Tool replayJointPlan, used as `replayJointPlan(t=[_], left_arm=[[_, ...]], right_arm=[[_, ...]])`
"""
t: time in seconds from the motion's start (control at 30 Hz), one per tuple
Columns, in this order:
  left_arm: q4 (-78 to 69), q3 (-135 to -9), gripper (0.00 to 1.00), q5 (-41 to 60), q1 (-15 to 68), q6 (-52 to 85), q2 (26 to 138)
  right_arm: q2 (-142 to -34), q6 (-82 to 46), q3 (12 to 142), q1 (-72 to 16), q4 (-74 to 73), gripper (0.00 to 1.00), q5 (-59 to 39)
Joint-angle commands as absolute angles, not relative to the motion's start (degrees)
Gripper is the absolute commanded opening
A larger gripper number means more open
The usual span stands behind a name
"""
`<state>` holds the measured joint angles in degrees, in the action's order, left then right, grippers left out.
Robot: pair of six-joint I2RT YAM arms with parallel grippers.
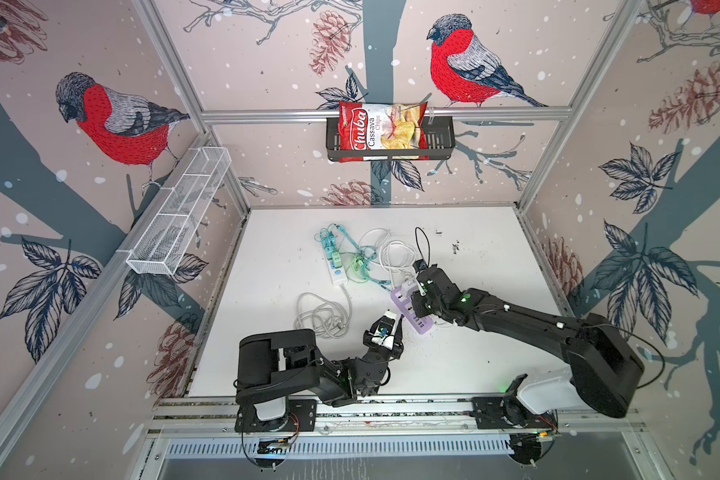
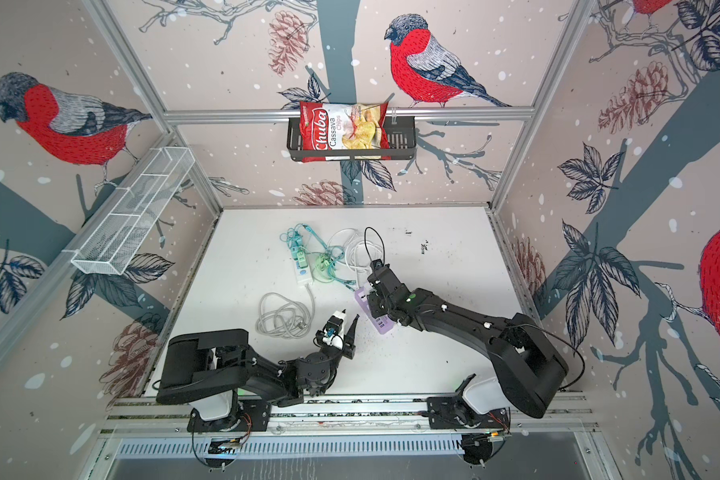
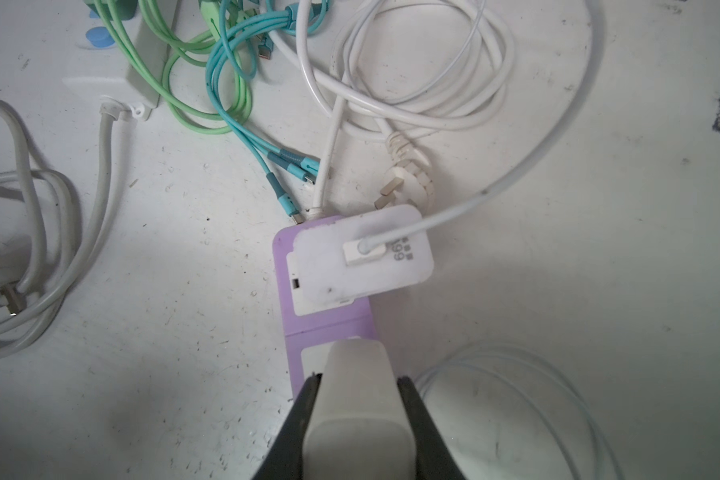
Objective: Insert the plug
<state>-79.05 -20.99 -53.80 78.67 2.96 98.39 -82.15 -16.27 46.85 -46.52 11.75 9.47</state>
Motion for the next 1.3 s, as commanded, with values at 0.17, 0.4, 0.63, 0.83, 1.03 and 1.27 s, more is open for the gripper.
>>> replayJointPlan(t=[0.17,0.4,0.63,0.83,1.03,1.27], left_arm=[[-86.03,-18.77,0.40,-53.96,78.83,1.19,97.95],[-88.41,-17.33,0.40,-53.92,78.82,0.71,97.96],[-90.87,-16.17,0.40,-54.38,78.82,-0.07,97.95],[-92.23,-15.68,0.40,-53.97,78.77,-0.50,98.33],[-96.36,-14.28,0.41,-53.74,78.75,-2.41,98.91],[-103.19,-11.17,0.43,-55.76,78.83,-6.62,97.95]], right_arm=[[-85.76,-12.74,48.43,-46.52,13.47,0.00,6.00],[-87.49,-12.65,48.88,-46.49,15.40,0.00,6.03],[-87.36,-12.88,48.96,-46.45,16.51,0.00,5.59],[-86.81,-12.55,48.94,-46.68,16.85,0.00,5.96],[-87.15,-10.31,48.30,-47.76,15.92,0.00,3.76],[-89.47,-10.40,48.91,-48.60,16.60,0.00,3.90]])
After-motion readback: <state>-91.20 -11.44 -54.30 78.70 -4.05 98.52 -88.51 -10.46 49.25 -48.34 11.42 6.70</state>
